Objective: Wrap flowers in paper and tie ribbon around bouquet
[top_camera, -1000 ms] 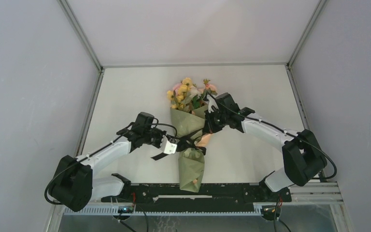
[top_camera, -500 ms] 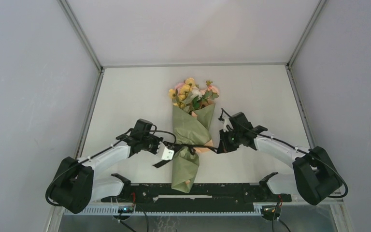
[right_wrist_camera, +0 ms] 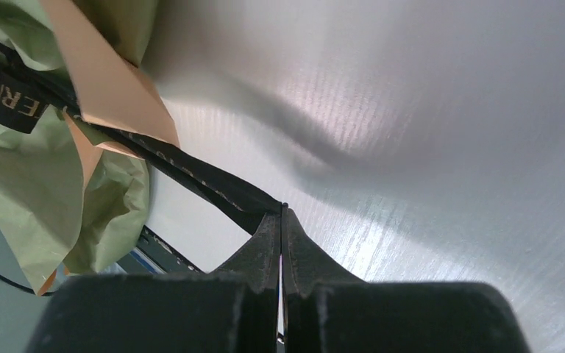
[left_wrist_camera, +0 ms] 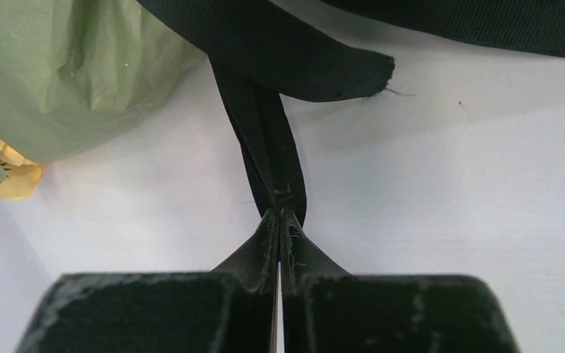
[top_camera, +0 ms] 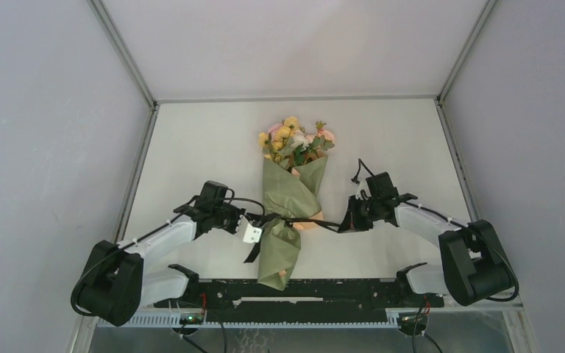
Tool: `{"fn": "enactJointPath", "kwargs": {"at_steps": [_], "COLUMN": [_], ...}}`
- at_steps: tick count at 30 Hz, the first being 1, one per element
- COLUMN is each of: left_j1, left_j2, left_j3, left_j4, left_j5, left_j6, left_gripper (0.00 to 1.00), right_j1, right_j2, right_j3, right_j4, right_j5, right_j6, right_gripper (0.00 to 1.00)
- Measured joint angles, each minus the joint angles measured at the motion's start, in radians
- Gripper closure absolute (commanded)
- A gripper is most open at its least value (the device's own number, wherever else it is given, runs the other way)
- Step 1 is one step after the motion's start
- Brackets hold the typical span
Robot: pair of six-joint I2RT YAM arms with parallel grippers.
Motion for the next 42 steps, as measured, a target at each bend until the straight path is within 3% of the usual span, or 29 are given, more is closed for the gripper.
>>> {"fn": "enactJointPath", "kwargs": {"at_steps": [20,21,25,27,29,30,36,42], "left_j1": [0.069,0.071,0.045,-0.023,-0.117,-0.172,-0.447,-0.564], "left_j2": [-0.016,-0.018,-0.057,-0.087,-0.106,-0.111,-0.116,-0.056], "left_j3": [0.0,0.0,0.003,0.008,0.02,0.026,0.03,0.031], "left_j4": [-0.03,-0.034,-0.095,-0.137,-0.164,-0.173,-0.154,0.055], "left_j5": [0.047,0.05,0.04,0.016,0.012,0.013,0.009,0.073], "left_j6": [0.067,0.067,0.031,-0.035,-0.114,-0.161,-0.337,-0.467], "left_gripper": [1.0,1.0,1.0,1.0,1.0,1.0,1.0,1.0], "right_j1": [-0.064,-0.064,-0.071,-0.082,-0.09,-0.093,-0.143,-0.171], "right_j2": [0.046,0.046,0.045,0.036,-0.004,-0.039,-0.29,-0.425], "right_j3": [0.0,0.0,0.0,0.0,0.002,0.008,0.109,0.132], "right_j4": [0.021,0.021,0.017,0.003,-0.021,-0.039,-0.116,-0.161], "right_j5": [-0.05,-0.05,-0.058,-0.055,-0.048,-0.042,0.001,0.016], "right_j6": [0.031,0.031,0.028,0.026,0.024,0.023,0.01,0.01], "right_gripper": [1.0,0.96,0.55,0.36,0.06,0.01,0.0,0.0]}}
